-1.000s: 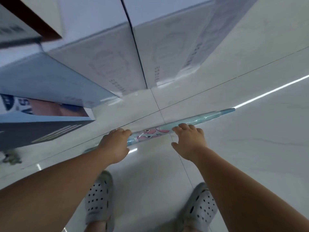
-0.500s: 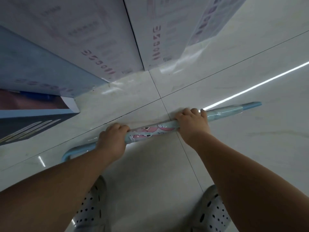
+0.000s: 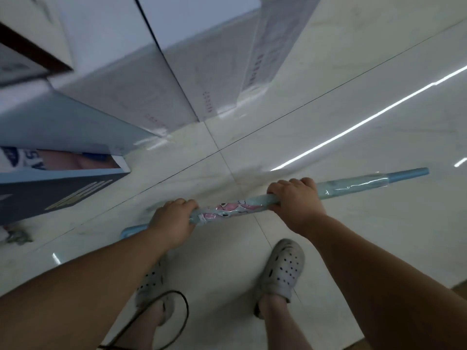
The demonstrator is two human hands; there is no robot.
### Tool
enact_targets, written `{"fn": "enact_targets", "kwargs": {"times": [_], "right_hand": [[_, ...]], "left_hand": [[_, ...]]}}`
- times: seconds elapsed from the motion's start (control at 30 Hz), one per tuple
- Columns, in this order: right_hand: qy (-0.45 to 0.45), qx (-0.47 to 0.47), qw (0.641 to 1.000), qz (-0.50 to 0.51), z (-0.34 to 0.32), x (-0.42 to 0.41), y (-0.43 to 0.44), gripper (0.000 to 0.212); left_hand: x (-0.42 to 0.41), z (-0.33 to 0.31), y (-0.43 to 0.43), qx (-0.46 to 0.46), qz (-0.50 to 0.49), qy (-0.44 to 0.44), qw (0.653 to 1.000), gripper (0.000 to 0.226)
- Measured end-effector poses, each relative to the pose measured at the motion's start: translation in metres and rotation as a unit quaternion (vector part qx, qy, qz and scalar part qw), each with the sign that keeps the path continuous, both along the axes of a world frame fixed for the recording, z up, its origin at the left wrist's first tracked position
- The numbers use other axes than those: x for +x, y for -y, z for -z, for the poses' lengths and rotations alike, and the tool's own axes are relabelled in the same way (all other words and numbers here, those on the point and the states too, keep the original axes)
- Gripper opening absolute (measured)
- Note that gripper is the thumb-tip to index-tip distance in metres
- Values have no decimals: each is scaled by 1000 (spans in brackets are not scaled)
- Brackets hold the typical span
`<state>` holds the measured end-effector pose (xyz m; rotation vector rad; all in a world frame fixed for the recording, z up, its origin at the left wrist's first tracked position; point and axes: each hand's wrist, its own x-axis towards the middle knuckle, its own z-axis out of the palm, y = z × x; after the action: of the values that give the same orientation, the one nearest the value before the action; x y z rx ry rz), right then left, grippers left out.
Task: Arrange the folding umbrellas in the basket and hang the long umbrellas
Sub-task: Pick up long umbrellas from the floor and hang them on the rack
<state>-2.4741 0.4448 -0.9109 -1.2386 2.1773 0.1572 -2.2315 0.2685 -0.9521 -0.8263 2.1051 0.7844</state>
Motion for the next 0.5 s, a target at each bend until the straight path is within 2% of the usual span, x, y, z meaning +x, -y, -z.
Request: {"fn": "enact_targets", "kwargs": {"times": [0.23, 0.3, 0.4, 0.5], "right_hand": [[-24, -14, 996, 86, -191, -8, -47, 21], [-25, -23, 993, 114, -252, -5, -63, 22], [-25, -43, 988, 149, -344, -5, -85, 21], [-21, -84, 980, 178, -431, -11, -103, 19]], "left_hand": [[-42, -195, -15, -16, 20, -23, 999, 47], [-52, -260, -15, -20, 33, -34, 999, 42], [-70, -364, -13, -54, 72, -73, 993, 35], [-80, -464, -18, -106, 77, -118, 984, 38]]}}
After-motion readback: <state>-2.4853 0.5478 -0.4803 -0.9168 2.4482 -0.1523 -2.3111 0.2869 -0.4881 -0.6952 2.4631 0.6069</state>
